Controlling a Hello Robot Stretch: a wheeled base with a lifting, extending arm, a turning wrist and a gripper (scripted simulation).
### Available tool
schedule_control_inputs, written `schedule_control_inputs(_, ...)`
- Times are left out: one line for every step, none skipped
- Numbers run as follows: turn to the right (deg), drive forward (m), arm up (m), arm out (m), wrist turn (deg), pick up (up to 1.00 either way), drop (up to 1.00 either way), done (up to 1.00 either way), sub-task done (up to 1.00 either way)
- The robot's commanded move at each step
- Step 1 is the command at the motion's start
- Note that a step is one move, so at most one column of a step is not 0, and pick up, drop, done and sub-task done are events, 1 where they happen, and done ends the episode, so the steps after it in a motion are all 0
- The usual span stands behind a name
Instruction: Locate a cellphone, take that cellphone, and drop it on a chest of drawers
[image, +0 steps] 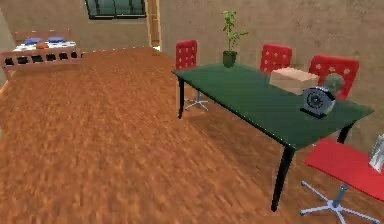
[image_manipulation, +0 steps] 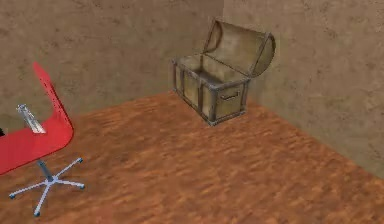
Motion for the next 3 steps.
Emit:
schedule_control_inputs(-18.0,0.0,0.0,0.0,0.0,0.0,0.0,0.0,0.0)
schedule_control_inputs(0.0,1.0,0.0,0.0,0.0,0.0,0.0,0.0,0.0)
schedule_control_inputs(0.0,1.0,0.0,0.0,0.0,0.0,0.0,0.0,0.0)
